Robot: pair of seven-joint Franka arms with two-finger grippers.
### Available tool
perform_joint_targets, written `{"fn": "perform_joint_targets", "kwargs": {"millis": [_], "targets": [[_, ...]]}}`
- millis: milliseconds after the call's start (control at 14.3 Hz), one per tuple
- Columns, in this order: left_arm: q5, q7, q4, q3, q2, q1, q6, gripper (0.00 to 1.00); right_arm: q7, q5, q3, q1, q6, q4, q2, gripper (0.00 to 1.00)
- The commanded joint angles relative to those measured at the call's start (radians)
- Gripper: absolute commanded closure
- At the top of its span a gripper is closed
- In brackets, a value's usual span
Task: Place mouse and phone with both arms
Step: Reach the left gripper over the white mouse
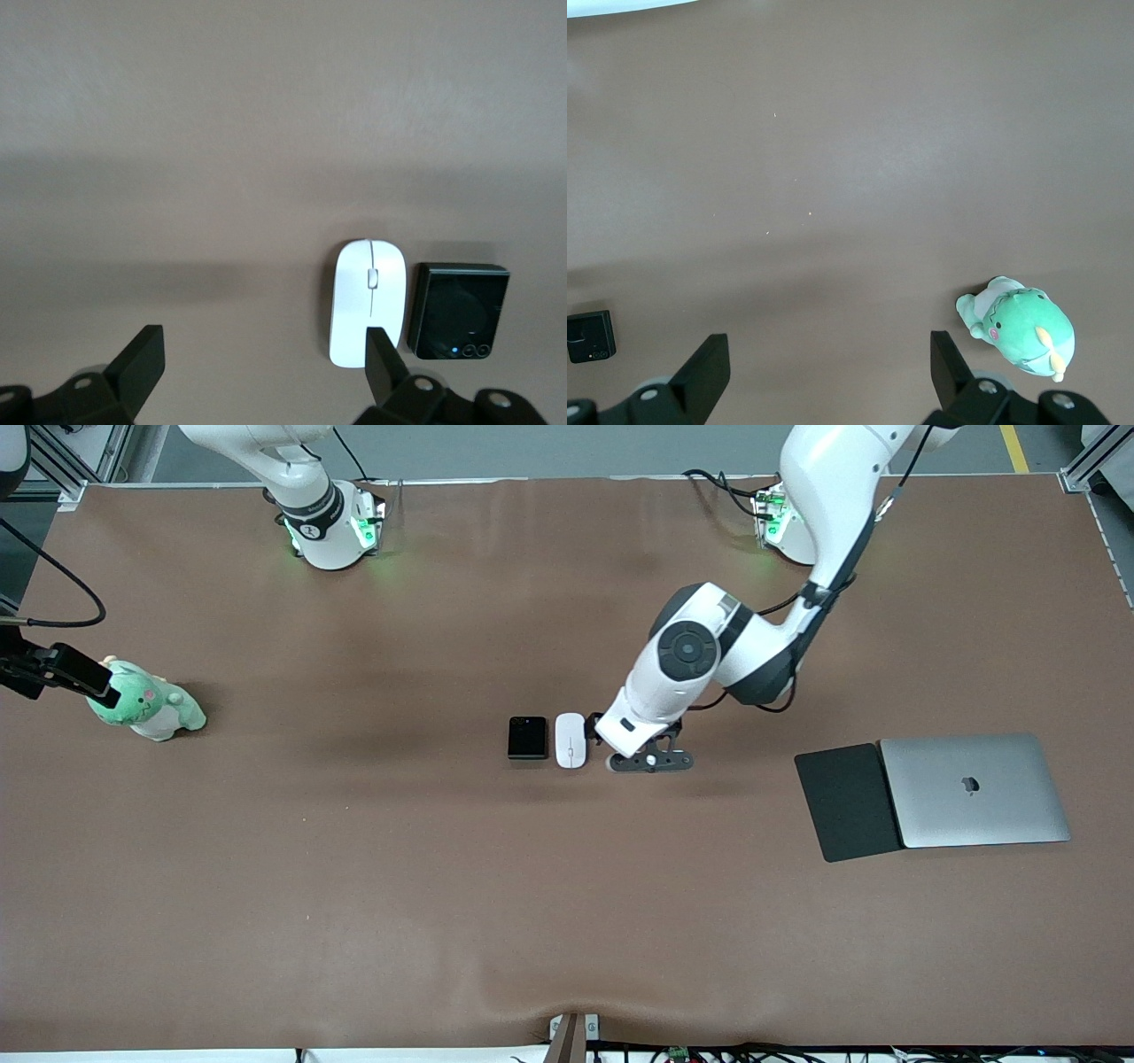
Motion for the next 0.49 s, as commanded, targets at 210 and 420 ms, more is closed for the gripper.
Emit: {"fn": "perform_joint_targets", "kwargs": {"millis": [210, 420], "targets": [[0.085, -0.142, 0.057, 0.005, 0.089, -0.061, 0.024, 0.00, -0.004, -0.006, 0.001, -0.012, -0.007, 0.017, 0.004, 0.00], [0.094, -0.181, 0.126, 0.019, 0.160, -0.106, 0.041, 0.00, -0.004, -0.006, 0.002, -0.010, -0.009, 0.023, 0.003, 0.00]]}}
